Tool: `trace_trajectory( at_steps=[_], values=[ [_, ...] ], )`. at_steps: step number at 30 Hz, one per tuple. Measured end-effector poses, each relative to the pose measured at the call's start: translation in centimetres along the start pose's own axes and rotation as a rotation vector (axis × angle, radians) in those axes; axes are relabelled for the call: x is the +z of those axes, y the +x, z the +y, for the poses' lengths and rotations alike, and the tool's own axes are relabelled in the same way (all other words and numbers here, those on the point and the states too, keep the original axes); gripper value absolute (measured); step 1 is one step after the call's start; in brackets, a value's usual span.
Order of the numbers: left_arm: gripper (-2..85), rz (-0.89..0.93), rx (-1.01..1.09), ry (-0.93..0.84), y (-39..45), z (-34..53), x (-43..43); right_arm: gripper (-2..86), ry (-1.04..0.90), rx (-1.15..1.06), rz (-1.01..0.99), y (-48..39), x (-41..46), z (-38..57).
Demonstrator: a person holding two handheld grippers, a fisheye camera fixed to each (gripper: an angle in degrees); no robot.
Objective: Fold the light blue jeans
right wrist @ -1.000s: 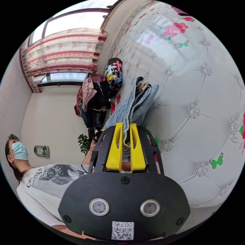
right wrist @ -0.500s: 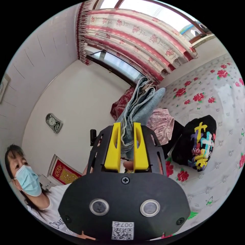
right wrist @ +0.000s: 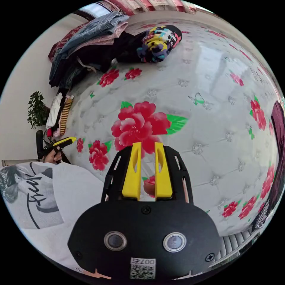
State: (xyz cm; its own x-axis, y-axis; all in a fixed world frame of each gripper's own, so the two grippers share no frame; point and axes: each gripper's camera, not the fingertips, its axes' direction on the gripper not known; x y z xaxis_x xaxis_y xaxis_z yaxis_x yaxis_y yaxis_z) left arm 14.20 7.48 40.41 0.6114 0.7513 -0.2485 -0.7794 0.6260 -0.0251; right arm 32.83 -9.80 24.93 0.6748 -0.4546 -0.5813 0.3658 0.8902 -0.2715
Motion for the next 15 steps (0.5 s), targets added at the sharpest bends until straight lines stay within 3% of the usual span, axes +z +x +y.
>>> trace_trajectory(
  at_steps=[4, 7, 12, 15],
  values=[
    [-1.0, -0.144, 0.343, -0.090, 7.4, 1.2, 3.6, 6.3, -0.158, 0.018, 0.265, 1.4, 1.6, 9.6],
    [-1.0, -0.254, 0.499, -0.143, 10.6, 0.1, 6.6, 6.5, -0.234, -0.016, 0.286, 1.2, 3.4, 12.7],
    [-1.0, -0.280, 0.456, -0.156, 13.6, -2.2, 9.3, 6.5, -0.040, -0.025, 0.314, 0.5, 2.3, 15.4],
    [-1.0, -0.204, 0.367, -0.115, 15.6, -1.9, 10.0, 6.5, 0.024, -0.064, 0.246, 1.9, 0.8, 16.7]
  ],
)
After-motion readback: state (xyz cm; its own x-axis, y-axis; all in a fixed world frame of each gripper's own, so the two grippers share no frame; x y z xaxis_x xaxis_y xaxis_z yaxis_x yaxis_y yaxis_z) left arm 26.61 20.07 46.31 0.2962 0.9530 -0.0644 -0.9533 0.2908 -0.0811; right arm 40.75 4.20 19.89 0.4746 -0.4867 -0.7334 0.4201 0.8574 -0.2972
